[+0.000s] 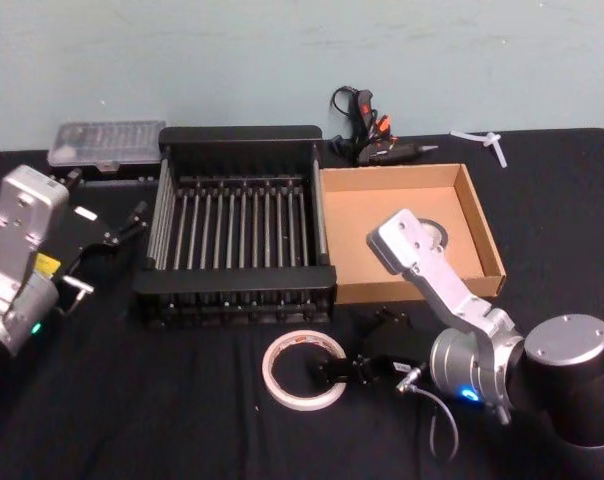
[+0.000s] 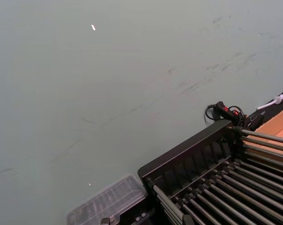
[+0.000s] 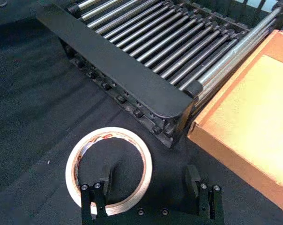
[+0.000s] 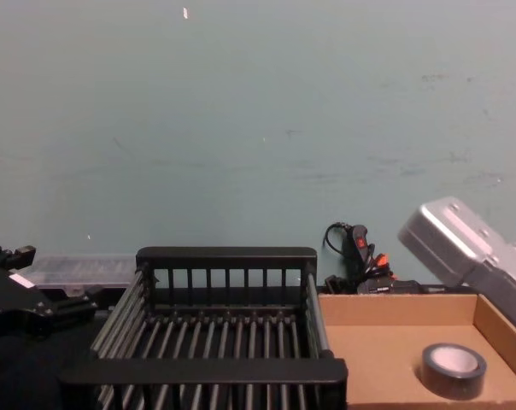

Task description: Pick up the white tape and place it into the black box , Pick up the silver tape and place it into the brown box.

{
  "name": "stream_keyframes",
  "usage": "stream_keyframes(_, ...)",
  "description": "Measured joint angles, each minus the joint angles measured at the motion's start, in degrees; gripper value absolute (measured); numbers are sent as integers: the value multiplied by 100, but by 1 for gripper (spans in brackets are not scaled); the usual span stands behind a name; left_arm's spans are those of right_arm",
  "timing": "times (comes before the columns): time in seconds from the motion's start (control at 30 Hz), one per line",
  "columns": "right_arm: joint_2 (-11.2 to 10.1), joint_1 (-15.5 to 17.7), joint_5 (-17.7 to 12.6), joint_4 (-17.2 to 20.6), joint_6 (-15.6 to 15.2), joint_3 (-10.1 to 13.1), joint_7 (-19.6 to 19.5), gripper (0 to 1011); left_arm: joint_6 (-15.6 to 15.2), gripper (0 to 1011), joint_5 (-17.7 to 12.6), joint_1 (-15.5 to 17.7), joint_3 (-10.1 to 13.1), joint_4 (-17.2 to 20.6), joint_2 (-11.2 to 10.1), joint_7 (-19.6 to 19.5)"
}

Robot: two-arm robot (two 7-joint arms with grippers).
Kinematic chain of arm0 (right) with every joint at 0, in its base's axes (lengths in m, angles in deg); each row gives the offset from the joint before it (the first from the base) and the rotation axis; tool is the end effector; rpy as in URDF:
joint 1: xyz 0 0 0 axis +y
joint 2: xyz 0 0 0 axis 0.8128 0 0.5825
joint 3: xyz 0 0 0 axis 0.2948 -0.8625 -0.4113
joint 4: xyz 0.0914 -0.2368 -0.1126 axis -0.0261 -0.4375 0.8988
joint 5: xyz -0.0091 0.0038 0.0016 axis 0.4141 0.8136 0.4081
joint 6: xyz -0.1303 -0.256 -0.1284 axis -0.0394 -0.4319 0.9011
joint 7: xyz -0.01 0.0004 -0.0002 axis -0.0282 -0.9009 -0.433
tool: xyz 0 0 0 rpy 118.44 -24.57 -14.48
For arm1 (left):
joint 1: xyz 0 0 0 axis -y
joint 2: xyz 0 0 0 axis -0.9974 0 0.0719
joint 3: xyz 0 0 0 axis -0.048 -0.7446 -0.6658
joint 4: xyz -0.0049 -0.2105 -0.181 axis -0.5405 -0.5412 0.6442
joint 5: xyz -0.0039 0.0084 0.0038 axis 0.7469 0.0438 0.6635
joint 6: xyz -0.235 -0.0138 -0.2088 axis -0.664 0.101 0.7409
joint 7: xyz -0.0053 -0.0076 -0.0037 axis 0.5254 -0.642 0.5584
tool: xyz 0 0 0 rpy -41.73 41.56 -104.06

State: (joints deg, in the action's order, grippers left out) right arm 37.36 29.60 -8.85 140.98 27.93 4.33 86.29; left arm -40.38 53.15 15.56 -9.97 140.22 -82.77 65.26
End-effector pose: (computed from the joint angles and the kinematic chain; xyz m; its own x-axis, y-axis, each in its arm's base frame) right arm 0.3249 0.0430 -0.2453 0.7021 -0.7121 -0.0013 0.5719 0.5650 -0.5948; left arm 0.3616 0.0741 -0.2932 0.2921 0.8803 0.3738 -0.9553 0.2873 0.0701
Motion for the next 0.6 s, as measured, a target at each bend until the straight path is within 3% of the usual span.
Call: stream_keyframes(0.6, 92, -38, 170, -126, -38, -93, 80, 1002, 0, 1001, 0, 0, 0, 0, 0, 0)
